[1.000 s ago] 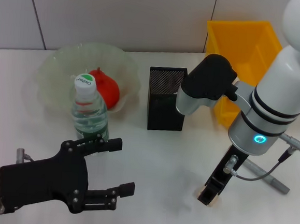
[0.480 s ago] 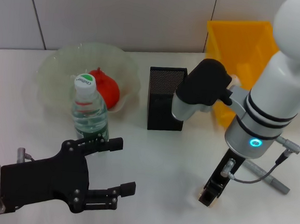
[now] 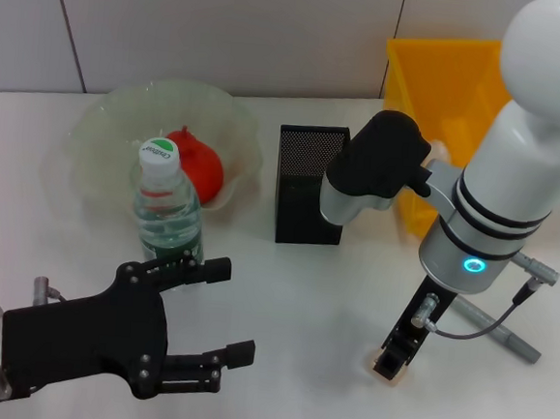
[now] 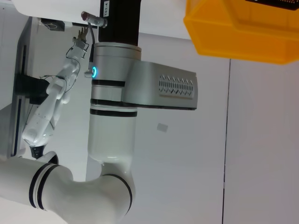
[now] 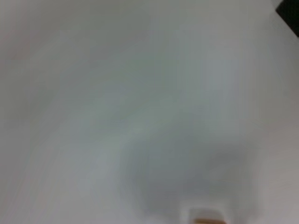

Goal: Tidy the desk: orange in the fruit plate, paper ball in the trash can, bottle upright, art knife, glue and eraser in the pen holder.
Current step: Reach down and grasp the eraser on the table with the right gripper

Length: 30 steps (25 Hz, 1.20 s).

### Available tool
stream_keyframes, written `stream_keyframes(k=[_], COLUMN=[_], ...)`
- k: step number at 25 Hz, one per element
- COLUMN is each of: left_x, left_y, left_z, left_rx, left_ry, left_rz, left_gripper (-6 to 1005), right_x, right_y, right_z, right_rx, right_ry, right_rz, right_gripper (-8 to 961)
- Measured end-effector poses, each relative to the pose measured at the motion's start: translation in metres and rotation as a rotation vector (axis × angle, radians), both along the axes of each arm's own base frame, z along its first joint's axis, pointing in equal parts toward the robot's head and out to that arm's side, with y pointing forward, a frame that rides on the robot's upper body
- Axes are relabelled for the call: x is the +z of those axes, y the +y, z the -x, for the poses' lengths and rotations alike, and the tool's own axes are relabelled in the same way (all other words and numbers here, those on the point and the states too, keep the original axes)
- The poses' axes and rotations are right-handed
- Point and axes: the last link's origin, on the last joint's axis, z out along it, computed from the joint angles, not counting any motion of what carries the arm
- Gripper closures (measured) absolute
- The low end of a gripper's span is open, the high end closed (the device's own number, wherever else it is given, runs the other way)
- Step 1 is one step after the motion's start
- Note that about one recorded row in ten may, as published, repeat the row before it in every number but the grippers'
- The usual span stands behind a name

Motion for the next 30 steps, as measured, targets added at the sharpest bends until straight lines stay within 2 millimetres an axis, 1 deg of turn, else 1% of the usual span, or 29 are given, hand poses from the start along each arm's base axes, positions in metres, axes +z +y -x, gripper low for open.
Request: stream_keyframes(k=[6,30], left_x=[0.0001,-0.0001], left_y=[-0.0004,-0.0010], left_z=[0.0003,0.0009], left_rx=[0.001,0.003], left_ry=[0.000,-0.001], left_rz=[0.000,0.001], left_gripper=[130,129], right_x=[-0.0036,-0.0103], right_y=[0.0004,-0.0005], right_z=[-0.0032,0.0030], right_rx=[0.001,0.017], right_ry=[-0.012,-0.017], right_rz=[0.003,0.011], right_gripper=[443,466])
